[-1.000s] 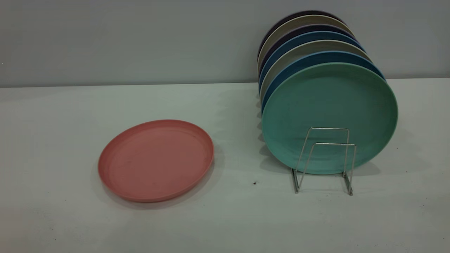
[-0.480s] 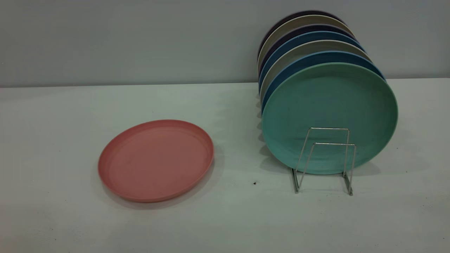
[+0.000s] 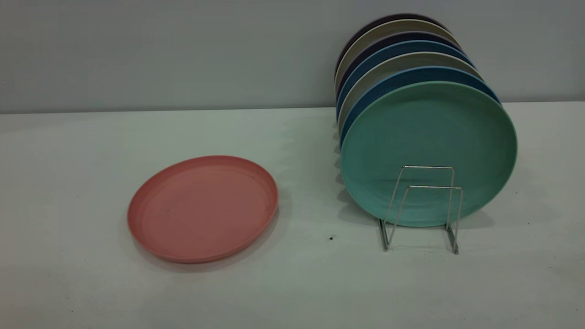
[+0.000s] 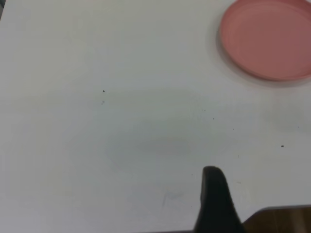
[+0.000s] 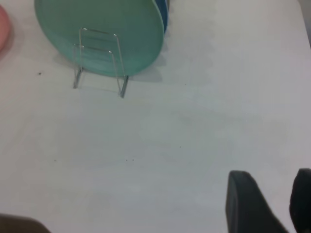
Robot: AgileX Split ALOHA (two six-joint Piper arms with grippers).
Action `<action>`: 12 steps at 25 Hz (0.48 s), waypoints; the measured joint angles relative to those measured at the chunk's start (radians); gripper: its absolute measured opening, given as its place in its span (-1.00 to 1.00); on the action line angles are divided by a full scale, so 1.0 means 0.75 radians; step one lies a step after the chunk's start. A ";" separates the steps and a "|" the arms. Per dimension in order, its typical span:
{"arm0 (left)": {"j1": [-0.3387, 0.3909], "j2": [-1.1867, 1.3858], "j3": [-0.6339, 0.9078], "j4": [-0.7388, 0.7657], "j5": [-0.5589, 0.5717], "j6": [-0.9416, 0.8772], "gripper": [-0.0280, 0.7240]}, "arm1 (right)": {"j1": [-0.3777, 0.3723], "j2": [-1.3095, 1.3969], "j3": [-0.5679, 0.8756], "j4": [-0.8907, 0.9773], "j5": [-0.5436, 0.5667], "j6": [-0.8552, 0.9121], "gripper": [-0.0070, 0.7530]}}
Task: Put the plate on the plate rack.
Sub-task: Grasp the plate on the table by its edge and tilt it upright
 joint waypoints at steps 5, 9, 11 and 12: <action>-0.056 0.000 -0.013 0.000 -0.023 0.000 0.45 | 0.000 0.000 -0.005 0.055 -0.024 0.010 -0.35; -0.073 0.041 -0.101 -0.001 -0.221 -0.003 0.43 | 0.000 0.003 -0.054 0.215 -0.362 0.034 -0.35; -0.073 0.125 -0.144 -0.003 -0.302 -0.031 0.39 | 0.000 0.047 -0.068 0.291 -0.578 0.065 -0.35; -0.073 0.183 -0.158 -0.006 -0.341 -0.053 0.36 | 0.000 0.093 -0.069 0.328 -0.653 0.084 -0.35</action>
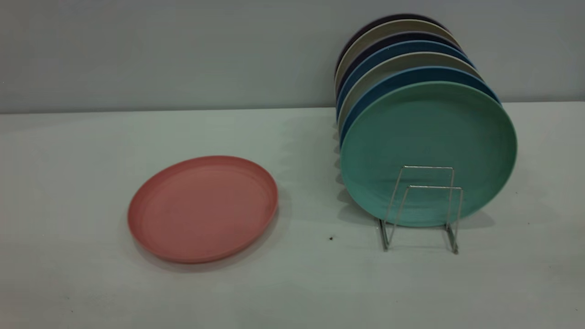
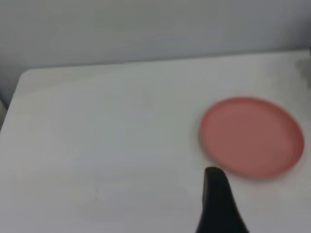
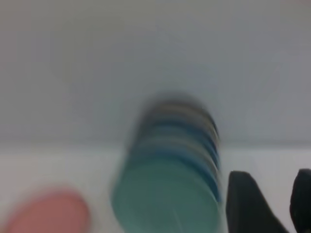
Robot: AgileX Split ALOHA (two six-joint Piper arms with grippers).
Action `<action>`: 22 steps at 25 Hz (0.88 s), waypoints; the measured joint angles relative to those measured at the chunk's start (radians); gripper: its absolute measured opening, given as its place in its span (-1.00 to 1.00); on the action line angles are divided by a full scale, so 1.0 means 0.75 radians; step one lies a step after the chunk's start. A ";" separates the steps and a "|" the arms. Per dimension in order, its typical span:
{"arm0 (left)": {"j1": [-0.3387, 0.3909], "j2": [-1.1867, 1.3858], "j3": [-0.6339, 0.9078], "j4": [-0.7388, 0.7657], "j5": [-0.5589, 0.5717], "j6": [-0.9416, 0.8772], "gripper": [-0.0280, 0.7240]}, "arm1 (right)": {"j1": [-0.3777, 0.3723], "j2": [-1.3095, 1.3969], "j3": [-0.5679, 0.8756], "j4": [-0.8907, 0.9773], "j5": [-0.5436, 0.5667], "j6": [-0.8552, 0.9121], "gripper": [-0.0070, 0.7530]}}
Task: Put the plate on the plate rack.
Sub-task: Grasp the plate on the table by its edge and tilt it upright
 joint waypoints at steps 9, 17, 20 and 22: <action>0.000 0.608 -0.086 -0.023 -0.350 -0.126 0.17 | 0.000 0.666 0.001 0.149 -0.499 0.124 -0.35; 0.099 1.396 -0.209 -0.021 -0.392 0.078 0.17 | -0.125 1.367 -0.004 0.118 -0.672 -0.002 -0.35; 0.193 1.627 -0.265 -0.088 -0.418 0.138 0.17 | -0.236 1.557 -0.034 0.103 -0.636 -0.150 -0.35; 0.227 1.768 -0.302 -0.167 -0.440 0.199 0.17 | -0.286 1.658 -0.052 0.129 -0.624 -0.191 -0.35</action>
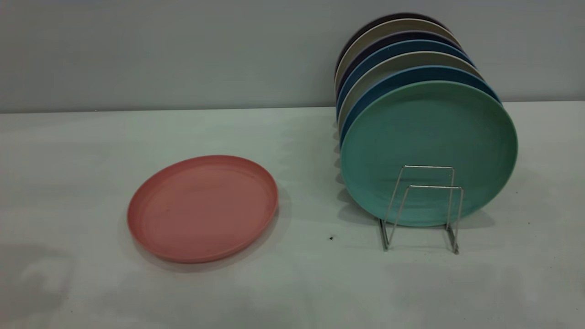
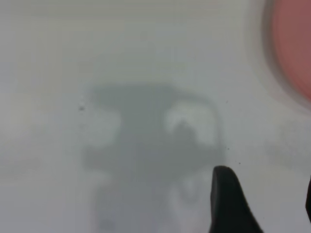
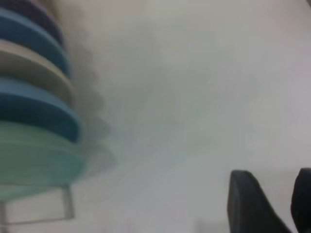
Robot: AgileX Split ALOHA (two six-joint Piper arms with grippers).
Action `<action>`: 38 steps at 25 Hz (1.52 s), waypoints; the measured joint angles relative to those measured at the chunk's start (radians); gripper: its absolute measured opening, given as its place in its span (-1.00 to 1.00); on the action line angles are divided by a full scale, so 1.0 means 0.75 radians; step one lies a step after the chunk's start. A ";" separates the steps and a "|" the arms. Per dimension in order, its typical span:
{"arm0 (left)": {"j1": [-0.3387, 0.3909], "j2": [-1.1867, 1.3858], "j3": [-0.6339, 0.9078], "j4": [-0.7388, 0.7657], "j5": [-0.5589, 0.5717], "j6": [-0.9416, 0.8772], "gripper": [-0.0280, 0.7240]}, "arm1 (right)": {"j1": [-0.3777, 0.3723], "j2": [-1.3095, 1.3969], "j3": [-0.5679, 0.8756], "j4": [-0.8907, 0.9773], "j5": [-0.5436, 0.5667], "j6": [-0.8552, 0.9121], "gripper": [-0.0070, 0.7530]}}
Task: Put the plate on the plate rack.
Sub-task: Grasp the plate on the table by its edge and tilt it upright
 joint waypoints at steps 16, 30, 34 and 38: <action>0.007 0.693 -0.300 -0.514 -0.152 0.516 0.17 | -0.022 0.405 -0.164 0.024 0.143 -0.269 -0.35; -0.072 0.951 -0.513 -0.694 -0.129 0.714 0.17 | -0.022 0.463 -0.226 0.072 0.223 -0.385 -0.35; -0.118 0.978 -0.513 -0.686 -0.171 0.716 0.18 | -0.022 0.464 -0.226 0.126 0.232 -0.435 -0.35; -0.127 0.985 -0.513 -0.685 -0.209 0.716 0.18 | -0.022 0.464 -0.226 0.169 0.232 -0.487 -0.35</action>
